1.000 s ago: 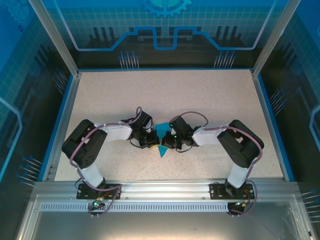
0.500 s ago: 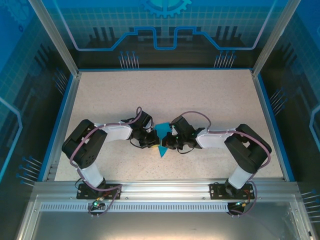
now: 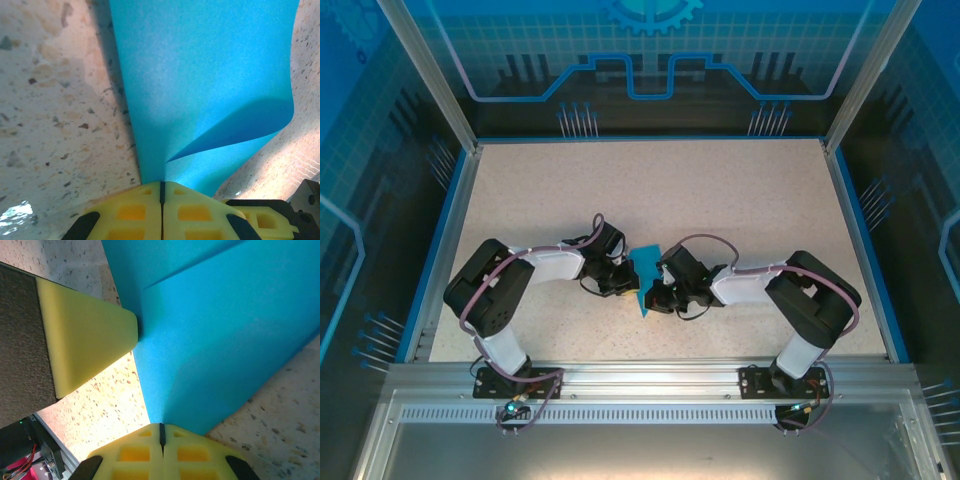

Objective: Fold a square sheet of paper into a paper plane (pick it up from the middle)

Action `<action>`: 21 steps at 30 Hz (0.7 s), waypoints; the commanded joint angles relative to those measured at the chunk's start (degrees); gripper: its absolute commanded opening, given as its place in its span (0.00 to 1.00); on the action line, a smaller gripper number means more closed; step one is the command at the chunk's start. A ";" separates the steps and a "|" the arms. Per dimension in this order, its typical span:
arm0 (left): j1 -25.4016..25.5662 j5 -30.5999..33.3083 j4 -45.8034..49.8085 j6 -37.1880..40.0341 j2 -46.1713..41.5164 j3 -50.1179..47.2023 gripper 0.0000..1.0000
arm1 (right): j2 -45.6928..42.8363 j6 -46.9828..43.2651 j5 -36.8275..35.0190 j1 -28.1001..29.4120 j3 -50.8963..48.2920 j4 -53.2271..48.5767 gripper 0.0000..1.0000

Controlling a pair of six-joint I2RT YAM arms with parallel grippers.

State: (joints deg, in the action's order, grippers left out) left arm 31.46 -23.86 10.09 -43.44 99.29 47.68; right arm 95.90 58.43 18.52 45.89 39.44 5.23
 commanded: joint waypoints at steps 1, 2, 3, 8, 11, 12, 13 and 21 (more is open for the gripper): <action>0.46 2.60 1.95 0.33 0.84 -0.13 0.04 | 0.84 -0.25 1.20 0.79 -0.61 -0.59 0.03; 0.52 2.64 1.95 0.29 0.84 -0.12 0.04 | 0.73 -0.25 1.38 0.82 -0.60 -0.13 0.03; 0.48 2.68 1.95 0.22 0.89 -0.09 0.04 | 0.53 -0.33 1.57 0.80 -0.68 0.42 0.03; 0.45 3.27 2.50 0.11 0.80 0.13 0.04 | -1.04 -1.75 2.59 1.14 -1.20 1.97 0.03; 0.48 3.29 2.48 0.11 0.83 0.22 0.04 | -1.07 -2.66 3.12 1.74 -1.38 1.76 0.03; 0.48 3.38 2.41 0.07 0.91 0.19 0.04 | -0.83 -2.85 3.25 1.96 -1.25 1.53 0.03; 0.47 3.38 2.39 0.03 0.84 0.14 0.04 | -0.51 -3.06 3.27 2.17 -1.09 1.19 0.03; 0.46 3.53 2.41 -0.06 0.68 0.02 0.04 | 3.04 -2.89 0.09 3.23 -1.00 -3.93 0.02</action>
State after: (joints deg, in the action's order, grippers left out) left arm 31.57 -23.57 10.15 -43.44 99.29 47.75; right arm 96.77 56.29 19.97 47.77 38.98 6.44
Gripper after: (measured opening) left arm 0.041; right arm 0.024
